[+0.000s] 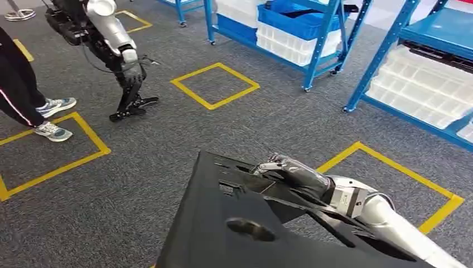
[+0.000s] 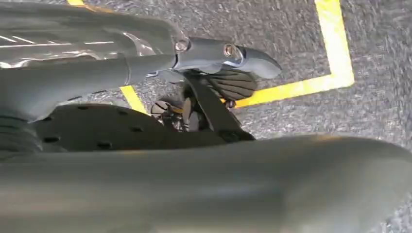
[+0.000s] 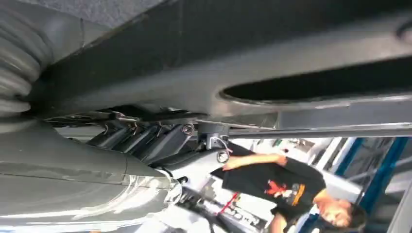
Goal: Take the parts from the cabinet and place them on the table.
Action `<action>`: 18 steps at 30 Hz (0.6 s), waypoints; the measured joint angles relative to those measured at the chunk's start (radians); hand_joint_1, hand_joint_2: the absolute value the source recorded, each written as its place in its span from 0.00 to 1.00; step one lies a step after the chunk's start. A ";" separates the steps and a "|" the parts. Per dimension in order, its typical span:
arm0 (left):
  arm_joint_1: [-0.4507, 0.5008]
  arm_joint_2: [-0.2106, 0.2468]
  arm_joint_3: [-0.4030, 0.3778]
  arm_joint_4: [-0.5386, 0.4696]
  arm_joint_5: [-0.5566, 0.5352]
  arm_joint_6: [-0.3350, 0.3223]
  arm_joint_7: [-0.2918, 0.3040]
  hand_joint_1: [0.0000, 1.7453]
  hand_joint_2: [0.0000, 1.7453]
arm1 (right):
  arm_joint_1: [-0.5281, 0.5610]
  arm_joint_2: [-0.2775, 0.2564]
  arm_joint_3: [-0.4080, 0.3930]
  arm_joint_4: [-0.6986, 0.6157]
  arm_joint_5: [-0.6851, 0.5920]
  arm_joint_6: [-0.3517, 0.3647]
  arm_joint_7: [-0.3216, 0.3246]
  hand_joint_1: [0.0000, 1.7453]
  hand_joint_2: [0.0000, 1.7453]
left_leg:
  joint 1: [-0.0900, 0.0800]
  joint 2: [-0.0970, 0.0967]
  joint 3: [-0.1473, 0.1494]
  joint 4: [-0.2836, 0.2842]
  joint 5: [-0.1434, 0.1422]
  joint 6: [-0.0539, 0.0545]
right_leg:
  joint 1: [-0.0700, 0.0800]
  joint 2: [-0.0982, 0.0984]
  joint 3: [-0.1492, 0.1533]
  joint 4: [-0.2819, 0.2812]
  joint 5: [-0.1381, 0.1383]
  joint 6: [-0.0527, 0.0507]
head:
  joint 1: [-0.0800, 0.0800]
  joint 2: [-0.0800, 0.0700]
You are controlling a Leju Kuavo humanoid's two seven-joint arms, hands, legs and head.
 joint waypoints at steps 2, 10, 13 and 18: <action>-0.006 0.001 0.000 0.000 0.000 0.001 0.001 0.00 1.00 | -0.006 -0.002 0.002 0.003 0.000 0.001 -0.001 1.00 1.00 | -0.018 0.037 0.007 -0.017 -0.021 0.014 | 0.006 -0.015 0.000 -0.001 -0.004 0.009 | 0.000 0.000; -0.008 0.006 -0.003 0.000 -0.015 -0.001 0.001 0.00 1.00 | -0.013 -0.013 0.018 0.019 0.000 0.010 -0.002 1.00 1.00 | -0.010 -0.053 0.021 -0.038 -0.017 0.047 | 0.008 0.080 -0.119 0.253 -0.138 0.024 | 0.002 0.000; -0.005 0.006 -0.009 0.000 -0.024 0.003 0.005 0.00 1.00 | -0.004 -0.016 0.021 0.023 0.001 0.003 -0.011 1.00 1.00 | -0.010 -0.094 0.028 -0.037 -0.021 0.047 | 0.008 0.084 -0.135 0.228 -0.065 0.027 | 0.002 0.000; -0.006 0.006 -0.014 0.000 -0.030 0.004 0.006 0.00 1.00 | -0.002 -0.021 0.022 0.022 0.003 -0.001 -0.024 1.00 1.00 | -0.007 -0.152 0.021 -0.024 -0.031 0.027 | 0.006 0.154 -0.047 0.000 0.033 0.017 | 0.002 0.000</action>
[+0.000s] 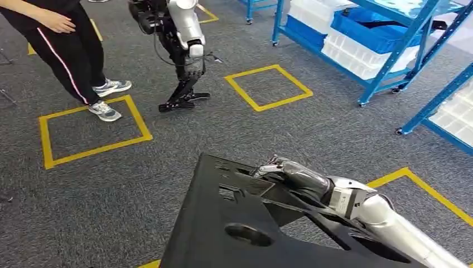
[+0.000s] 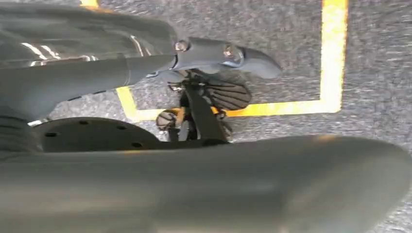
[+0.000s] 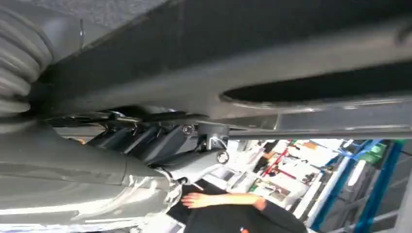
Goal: Take the parts from the cabinet and place them on the table.
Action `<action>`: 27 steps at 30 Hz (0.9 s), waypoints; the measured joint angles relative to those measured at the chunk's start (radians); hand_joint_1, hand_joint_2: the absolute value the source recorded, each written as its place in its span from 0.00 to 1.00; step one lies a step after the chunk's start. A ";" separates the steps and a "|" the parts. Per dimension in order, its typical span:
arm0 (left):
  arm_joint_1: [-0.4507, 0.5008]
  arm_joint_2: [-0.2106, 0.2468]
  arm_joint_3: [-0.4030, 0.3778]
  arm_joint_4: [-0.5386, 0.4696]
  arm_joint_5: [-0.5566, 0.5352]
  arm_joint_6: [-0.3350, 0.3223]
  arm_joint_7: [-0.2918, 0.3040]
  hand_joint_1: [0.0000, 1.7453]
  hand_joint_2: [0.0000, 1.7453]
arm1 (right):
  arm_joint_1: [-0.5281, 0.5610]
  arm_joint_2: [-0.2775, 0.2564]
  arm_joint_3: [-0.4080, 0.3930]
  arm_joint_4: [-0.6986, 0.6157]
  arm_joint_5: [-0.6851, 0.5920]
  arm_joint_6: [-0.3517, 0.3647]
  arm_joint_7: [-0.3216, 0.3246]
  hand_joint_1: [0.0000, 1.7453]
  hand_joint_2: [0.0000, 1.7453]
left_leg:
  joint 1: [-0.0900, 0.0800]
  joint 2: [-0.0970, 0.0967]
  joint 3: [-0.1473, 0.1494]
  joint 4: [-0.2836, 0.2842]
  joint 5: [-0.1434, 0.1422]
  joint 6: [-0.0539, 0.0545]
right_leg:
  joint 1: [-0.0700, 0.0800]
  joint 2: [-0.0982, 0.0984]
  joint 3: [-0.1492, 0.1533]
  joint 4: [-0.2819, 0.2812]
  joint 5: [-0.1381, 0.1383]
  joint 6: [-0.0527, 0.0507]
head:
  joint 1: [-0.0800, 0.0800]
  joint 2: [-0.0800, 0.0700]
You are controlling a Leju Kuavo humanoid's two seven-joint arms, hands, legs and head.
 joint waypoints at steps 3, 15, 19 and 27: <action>0.006 0.003 0.000 0.000 0.000 -0.001 -0.001 0.00 1.00 | -0.017 0.007 0.001 0.000 -0.001 0.002 0.000 1.00 1.00 | 0.004 -0.018 -0.001 0.003 -0.007 -0.011 | -0.006 -0.032 0.009 -0.005 0.001 -0.016 | 0.000 0.000; -0.010 0.002 -0.006 0.000 -0.008 0.008 0.001 0.00 1.00 | -0.073 0.042 0.029 0.000 0.001 0.037 -0.014 1.00 1.00 | -0.005 0.186 -0.029 0.016 0.010 -0.014 | 0.008 -0.177 0.061 -0.008 -0.048 -0.006 | -0.001 0.000; 0.004 0.003 -0.008 0.000 -0.013 0.037 0.033 0.00 1.00 | -0.076 0.051 0.037 -0.004 0.015 0.038 -0.028 1.00 1.00 | 0.001 0.139 -0.014 -0.003 0.013 0.007 | 0.003 -0.148 0.080 -0.002 -0.075 0.012 | -0.001 0.000; 0.007 0.004 -0.018 0.000 -0.047 0.112 0.140 0.00 1.00 | -0.037 0.049 0.035 -0.006 0.036 0.030 -0.056 1.00 1.00 | -0.001 0.032 0.011 -0.003 -0.003 0.019 | 0.005 -0.058 -0.035 0.106 -0.030 0.007 | 0.000 0.000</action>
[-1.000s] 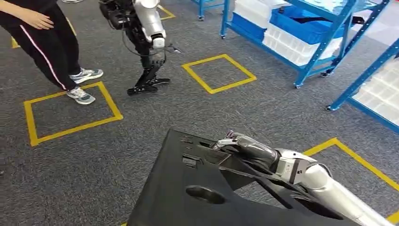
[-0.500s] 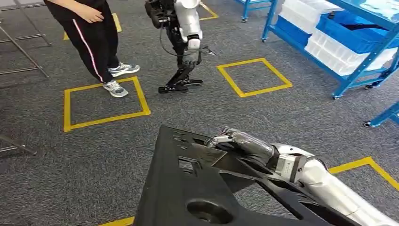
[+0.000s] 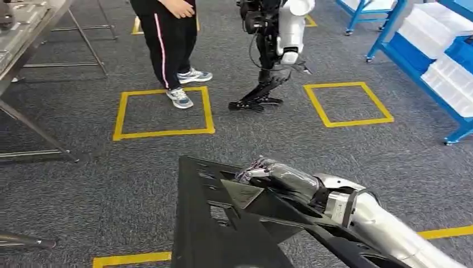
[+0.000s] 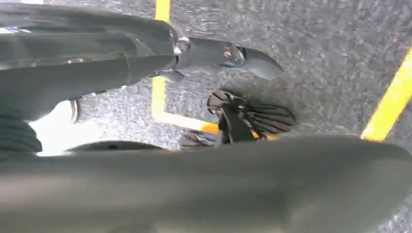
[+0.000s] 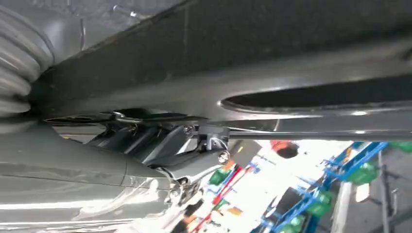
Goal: Take the parts from the cabinet and place them on the table.
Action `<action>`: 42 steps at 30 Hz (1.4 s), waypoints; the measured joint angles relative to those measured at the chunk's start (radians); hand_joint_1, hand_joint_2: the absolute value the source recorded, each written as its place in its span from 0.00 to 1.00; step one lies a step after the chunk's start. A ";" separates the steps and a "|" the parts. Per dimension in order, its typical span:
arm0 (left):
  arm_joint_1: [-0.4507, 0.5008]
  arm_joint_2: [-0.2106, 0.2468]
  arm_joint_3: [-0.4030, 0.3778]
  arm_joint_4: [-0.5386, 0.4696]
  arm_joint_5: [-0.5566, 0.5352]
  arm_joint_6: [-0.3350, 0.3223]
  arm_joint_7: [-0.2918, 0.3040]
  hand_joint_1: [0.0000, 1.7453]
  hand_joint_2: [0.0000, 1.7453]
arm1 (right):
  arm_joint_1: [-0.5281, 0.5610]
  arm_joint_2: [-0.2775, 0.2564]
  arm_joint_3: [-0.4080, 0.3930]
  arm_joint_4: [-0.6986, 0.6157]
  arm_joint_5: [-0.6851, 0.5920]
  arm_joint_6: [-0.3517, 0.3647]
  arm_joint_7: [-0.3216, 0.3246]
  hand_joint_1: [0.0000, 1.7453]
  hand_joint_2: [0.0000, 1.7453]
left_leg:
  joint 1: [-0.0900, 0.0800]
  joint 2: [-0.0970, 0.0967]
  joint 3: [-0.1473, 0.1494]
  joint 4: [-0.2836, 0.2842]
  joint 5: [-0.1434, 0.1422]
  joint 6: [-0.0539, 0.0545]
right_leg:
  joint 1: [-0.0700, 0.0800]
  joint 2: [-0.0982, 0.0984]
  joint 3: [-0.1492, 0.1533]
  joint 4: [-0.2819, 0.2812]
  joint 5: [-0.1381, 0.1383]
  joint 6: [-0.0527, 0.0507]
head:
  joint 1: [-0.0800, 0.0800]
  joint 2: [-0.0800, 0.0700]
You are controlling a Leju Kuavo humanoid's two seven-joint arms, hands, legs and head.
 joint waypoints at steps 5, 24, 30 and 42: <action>0.007 0.000 -0.003 0.000 -0.011 0.011 0.040 0.00 1.00 | 0.022 -0.005 -0.010 -0.009 0.001 -0.003 -0.010 1.00 1.00 | 0.007 -0.050 -0.008 0.004 -0.005 -0.023 | 0.004 0.047 0.043 -0.105 0.021 -0.017 | -0.001 0.000; -0.001 0.011 -0.019 0.000 -0.019 -0.027 -0.004 0.00 1.00 | 0.036 -0.015 -0.029 -0.024 -0.006 0.007 -0.009 1.00 1.00 | 0.003 0.097 -0.022 0.004 0.005 -0.001 | -0.002 -0.036 0.084 -0.048 -0.084 -0.003 | 0.000 0.000; -0.005 0.011 -0.026 0.000 -0.022 -0.039 -0.009 0.00 1.00 | 0.047 -0.027 -0.029 -0.023 -0.010 0.013 -0.010 1.00 1.00 | -0.001 0.013 -0.009 0.005 -0.003 0.004 | 0.004 -0.007 -0.027 0.068 -0.045 -0.010 | 0.000 0.000; -0.009 0.016 -0.027 0.000 -0.025 -0.055 -0.033 0.00 1.00 | 0.053 -0.035 -0.037 -0.032 -0.019 0.016 -0.010 1.00 1.00 | 0.013 0.061 -0.154 0.286 -0.138 -0.056 | 0.003 -0.040 0.054 -0.113 0.015 -0.050 | -0.001 0.000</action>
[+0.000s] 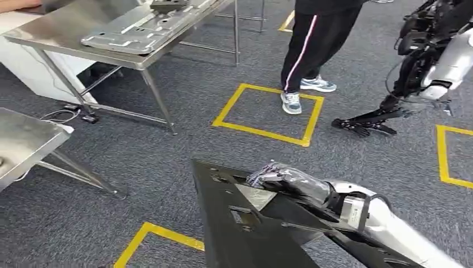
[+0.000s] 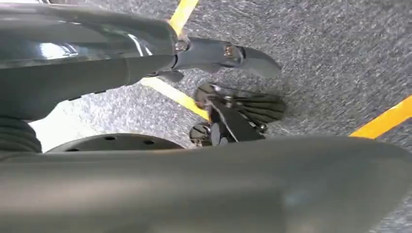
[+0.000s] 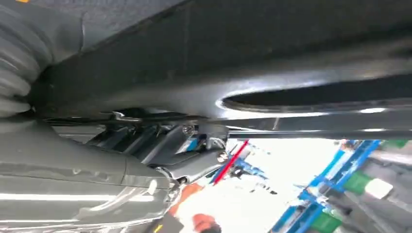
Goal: Take the parts from the cabinet and place them on the table.
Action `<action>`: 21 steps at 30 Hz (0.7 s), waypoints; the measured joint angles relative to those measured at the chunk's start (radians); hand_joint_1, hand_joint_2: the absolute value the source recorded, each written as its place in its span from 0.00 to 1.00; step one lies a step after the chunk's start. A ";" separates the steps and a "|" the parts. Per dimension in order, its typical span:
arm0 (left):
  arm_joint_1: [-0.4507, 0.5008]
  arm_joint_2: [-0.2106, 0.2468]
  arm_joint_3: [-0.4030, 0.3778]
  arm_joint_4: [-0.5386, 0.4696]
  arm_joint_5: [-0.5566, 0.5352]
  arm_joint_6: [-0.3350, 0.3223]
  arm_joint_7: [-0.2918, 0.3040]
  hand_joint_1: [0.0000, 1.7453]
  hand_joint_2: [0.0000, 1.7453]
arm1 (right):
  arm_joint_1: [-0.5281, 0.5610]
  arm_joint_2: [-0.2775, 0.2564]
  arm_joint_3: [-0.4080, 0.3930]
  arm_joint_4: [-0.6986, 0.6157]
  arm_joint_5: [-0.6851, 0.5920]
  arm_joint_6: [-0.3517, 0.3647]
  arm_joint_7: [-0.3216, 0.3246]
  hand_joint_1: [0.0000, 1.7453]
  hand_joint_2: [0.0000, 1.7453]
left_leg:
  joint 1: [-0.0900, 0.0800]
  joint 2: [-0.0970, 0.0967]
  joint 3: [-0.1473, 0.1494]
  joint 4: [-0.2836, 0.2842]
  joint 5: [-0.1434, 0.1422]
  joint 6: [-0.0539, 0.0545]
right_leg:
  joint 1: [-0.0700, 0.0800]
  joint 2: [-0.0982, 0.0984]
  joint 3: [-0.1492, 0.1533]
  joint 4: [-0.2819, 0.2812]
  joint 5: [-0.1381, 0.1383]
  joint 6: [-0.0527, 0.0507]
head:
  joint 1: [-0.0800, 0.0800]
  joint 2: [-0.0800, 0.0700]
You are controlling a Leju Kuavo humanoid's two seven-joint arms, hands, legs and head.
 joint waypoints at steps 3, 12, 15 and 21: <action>0.006 0.000 0.000 0.000 0.000 -0.001 0.000 0.00 1.00 | 0.002 0.000 0.000 0.000 0.001 0.003 0.000 1.00 1.00 | 0.005 0.011 0.033 -0.079 0.076 -0.001 | 0.000 -0.035 0.015 0.000 -0.012 0.006 | 0.000 0.000; 0.005 0.006 -0.001 0.000 -0.006 0.001 0.015 0.00 1.00 | -0.004 -0.005 0.000 -0.002 0.008 0.020 -0.002 1.00 1.00 | -0.012 0.046 0.140 -0.290 0.137 0.048 | -0.002 -0.024 0.035 0.037 -0.073 0.041 | 0.000 0.000; 0.000 0.008 -0.002 0.000 -0.008 0.001 0.019 0.00 1.00 | 0.008 -0.016 0.000 0.000 0.014 0.020 -0.006 1.00 1.00 | -0.010 0.006 0.143 -0.290 0.134 0.057 | -0.003 0.022 -0.087 0.265 -0.168 0.043 | 0.003 0.000; 0.004 0.009 -0.002 0.000 -0.010 0.002 0.027 0.00 1.00 | 0.017 -0.022 0.000 0.000 0.014 0.019 -0.012 1.00 1.00 | -0.008 -0.075 0.150 -0.278 0.121 0.038 | -0.016 0.118 -0.022 0.029 0.003 0.057 | 0.003 0.000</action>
